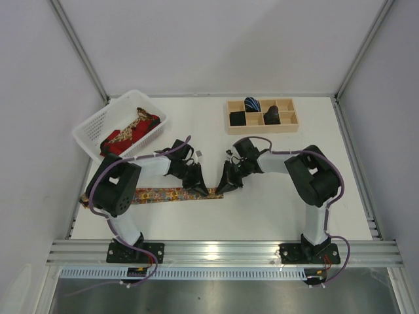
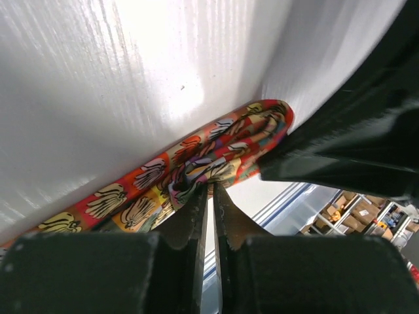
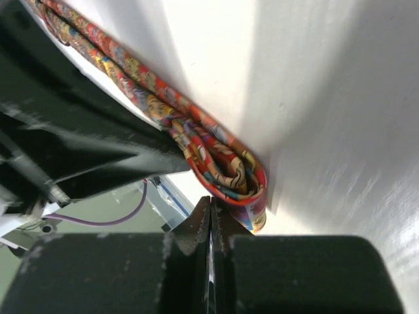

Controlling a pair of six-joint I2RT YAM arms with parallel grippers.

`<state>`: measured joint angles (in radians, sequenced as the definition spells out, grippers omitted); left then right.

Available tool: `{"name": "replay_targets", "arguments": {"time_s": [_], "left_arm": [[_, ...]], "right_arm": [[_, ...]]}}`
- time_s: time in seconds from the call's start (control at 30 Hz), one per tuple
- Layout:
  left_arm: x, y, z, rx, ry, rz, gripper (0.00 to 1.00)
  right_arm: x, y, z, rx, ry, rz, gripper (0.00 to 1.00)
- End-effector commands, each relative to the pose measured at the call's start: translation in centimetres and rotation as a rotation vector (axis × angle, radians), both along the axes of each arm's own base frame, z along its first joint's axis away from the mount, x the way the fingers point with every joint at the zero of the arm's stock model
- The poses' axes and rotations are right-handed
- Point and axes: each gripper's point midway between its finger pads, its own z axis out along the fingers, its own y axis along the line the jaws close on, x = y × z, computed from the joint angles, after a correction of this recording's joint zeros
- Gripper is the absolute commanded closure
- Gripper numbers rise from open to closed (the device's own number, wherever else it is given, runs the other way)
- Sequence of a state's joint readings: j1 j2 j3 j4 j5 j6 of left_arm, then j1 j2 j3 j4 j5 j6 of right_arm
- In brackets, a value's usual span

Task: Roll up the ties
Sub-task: Roll the tie

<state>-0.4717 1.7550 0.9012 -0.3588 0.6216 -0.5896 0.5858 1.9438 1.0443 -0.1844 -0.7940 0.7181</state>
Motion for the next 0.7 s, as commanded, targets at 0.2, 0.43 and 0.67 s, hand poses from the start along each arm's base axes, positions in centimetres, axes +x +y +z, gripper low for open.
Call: {"name": "replay_targets", "arguments": {"time_s": [0.2,0.43,0.67], "left_arm": [[0.5,0.7,-1.1,0.051,-0.034,-0.031,0.87],[0.6,0.8,-1.4,0.059,-0.032,-0.035,0.87],[0.6,1.2,-1.8,0.066,-0.026,-0.034,0.88]], "right_arm": [[0.4,-1.7,3.2,-0.033,-0.14,0.058,0.76],[0.3,-2.4,0.8,-0.059,-0.15,0.083,0.57],[0.4,-2.1,-1.6,-0.05,-0.159,0.126,0.48]]}}
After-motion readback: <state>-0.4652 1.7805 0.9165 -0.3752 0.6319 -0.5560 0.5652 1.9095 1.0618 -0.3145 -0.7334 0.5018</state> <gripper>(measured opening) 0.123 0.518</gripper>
